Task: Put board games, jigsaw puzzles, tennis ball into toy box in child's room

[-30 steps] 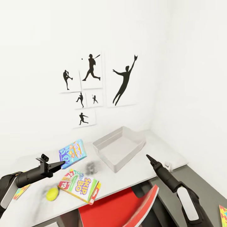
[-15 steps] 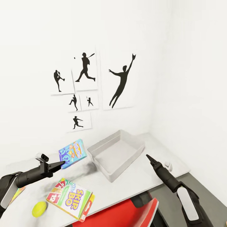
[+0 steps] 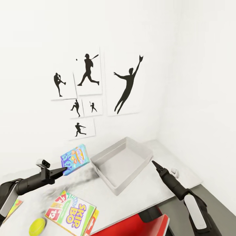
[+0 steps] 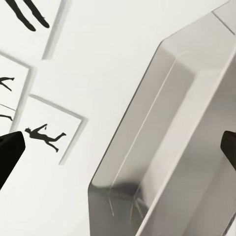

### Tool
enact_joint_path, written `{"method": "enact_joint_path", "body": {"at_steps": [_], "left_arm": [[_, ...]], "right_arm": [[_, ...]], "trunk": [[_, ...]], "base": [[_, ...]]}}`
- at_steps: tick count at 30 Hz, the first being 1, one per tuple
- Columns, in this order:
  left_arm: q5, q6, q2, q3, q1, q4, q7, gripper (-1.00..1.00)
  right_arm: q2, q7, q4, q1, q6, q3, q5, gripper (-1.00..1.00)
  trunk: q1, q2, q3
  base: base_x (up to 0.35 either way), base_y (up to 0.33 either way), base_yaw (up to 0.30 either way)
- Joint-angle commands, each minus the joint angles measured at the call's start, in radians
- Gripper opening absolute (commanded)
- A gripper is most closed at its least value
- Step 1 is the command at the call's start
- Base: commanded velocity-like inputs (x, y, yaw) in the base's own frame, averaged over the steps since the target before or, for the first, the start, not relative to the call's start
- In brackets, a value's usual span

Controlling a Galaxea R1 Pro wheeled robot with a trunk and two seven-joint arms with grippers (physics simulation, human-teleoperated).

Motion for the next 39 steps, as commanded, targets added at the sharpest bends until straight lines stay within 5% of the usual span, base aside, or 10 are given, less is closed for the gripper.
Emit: {"method": "enact_joint_path", "body": {"at_steps": [1,5,33,39], "left_arm": [[0.003,0.010,0.001,0.002,-0.001,0.001,-0.002,-1.00],[0.007,0.013,0.002,0.012,-0.001,0.002,-0.004,-1.00],[-0.001,0.016,0.001,0.015,-0.001,0.002,-0.001,-1.00],[-0.001,0.017,0.001,0.015,-0.001,0.002,-0.001,-1.00]], "right_arm": [[0.000,0.001,0.000,-0.001,0.009,-0.002,-0.008,1.00],[0.000,0.001,0.001,-0.001,0.009,-0.002,-0.008,1.00],[-0.001,0.006,-0.002,-0.001,0.009,-0.003,-0.011,1.00],[-0.001,0.006,-0.002,-0.001,0.010,-0.003,-0.012,1.00]], "trunk": [[0.000,-0.002,-0.002],[0.000,-0.002,-0.002],[-0.107,0.194,0.086],[-0.107,0.194,0.086]], "base": [[0.013,0.000,0.000],[0.006,0.000,0.000],[0.000,0.000,0.000],[0.000,0.000,0.000]]}}
